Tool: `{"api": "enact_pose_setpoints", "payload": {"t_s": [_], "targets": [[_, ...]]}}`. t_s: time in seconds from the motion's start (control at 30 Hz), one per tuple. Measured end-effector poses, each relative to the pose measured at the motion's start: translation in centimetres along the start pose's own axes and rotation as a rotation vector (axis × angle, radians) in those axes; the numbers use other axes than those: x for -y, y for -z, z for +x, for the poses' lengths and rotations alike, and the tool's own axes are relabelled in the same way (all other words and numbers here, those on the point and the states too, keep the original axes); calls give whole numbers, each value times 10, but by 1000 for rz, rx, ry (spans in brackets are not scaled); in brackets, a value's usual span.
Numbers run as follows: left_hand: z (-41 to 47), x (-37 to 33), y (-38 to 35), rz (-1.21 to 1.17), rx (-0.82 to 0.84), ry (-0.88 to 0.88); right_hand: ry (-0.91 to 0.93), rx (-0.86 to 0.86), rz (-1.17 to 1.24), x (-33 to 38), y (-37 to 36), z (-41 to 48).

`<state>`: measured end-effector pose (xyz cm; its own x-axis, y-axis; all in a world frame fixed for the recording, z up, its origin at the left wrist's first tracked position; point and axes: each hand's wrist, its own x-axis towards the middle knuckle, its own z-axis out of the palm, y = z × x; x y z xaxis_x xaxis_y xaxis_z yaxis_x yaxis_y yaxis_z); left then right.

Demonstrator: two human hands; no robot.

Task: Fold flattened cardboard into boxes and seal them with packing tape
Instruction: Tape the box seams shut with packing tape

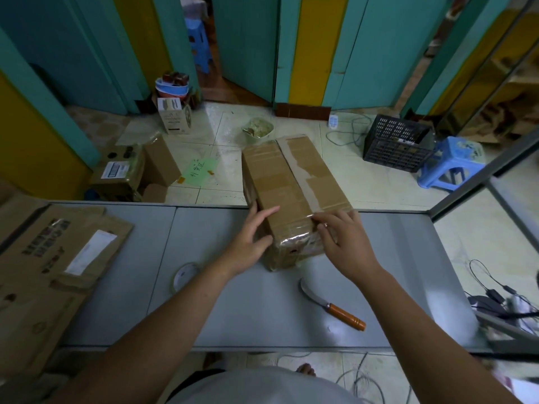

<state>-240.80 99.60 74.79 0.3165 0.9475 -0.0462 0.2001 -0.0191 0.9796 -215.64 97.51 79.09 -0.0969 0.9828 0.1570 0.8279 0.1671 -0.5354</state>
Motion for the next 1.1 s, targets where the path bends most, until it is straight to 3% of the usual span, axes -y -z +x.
{"api": "enact_pose_setpoints", "payload": {"t_s": [0.13, 0.23, 0.3, 0.47, 0.6, 0.8, 0.97, 1.1], "targets": [[-1, 5, -19, 16, -115, -33, 5, -4, 6, 0, -2, -3], [-2, 3, -15, 43, -97, -35, 11, 9, 25, -1, 0, -4], [-3, 3, -6, 118, -77, -61, 28, 29, 32, -3, 3, -4], [-7, -18, -5, 348, -227, -117, 102, 70, 58, -12, 15, 5], [-3, -34, -27, 595, -74, -234, 171, 106, 54, -23, 27, 16], [5, -30, -9, 625, 13, -251, 234, 105, 13, -25, 22, 24], [9, -28, 24, 691, 61, -256, 308, 30, -5, -16, 0, 23], [5, -25, 21, 759, 0, -299, 361, -35, -76, -19, -11, 19]]}}
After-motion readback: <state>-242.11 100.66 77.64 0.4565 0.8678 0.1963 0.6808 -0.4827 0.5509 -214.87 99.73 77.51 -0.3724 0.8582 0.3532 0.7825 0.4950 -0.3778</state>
